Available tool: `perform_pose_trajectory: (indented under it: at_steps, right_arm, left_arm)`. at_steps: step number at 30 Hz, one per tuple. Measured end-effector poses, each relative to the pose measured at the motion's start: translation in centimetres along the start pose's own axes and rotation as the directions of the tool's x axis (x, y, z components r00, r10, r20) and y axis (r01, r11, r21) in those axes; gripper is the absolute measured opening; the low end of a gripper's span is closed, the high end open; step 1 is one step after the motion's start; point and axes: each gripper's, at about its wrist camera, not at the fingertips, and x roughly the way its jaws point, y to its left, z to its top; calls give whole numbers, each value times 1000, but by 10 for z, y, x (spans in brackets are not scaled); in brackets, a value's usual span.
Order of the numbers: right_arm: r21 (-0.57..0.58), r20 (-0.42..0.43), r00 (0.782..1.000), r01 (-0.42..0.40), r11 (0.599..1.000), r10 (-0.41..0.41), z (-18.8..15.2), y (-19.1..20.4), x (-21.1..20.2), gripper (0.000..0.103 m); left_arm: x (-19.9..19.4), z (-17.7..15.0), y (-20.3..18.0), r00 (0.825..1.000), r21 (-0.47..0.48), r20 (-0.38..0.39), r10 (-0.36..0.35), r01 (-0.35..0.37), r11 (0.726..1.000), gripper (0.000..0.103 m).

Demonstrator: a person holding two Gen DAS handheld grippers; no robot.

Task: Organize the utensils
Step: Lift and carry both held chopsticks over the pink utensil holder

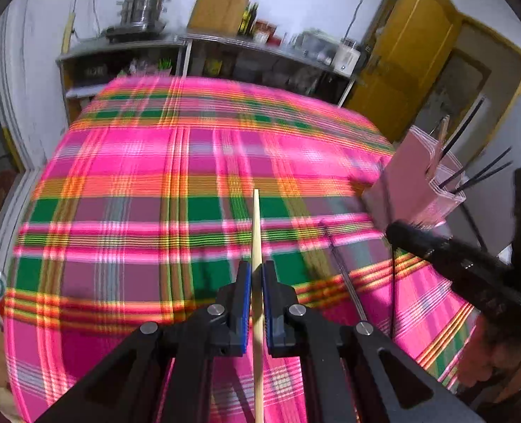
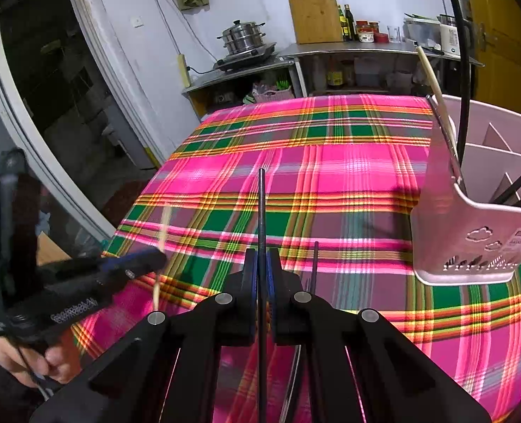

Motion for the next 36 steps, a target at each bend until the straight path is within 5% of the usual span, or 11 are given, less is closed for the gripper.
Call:
perform_pose_trajectory:
  at_steps: [18, 36]
  right_arm:
    - [-30, 127, 992, -9, 1000, 12, 20, 9, -53, 5]
    - [-26, 236, 971, 43, 999, -36, 22, -3, -116, 5]
  left_arm:
    - [-74, 30, -21, 983, 40, 174, -58, 52, 998, 4]
    - [-87, 38, -74, 977, 124, 158, -141, 122, 985, 4]
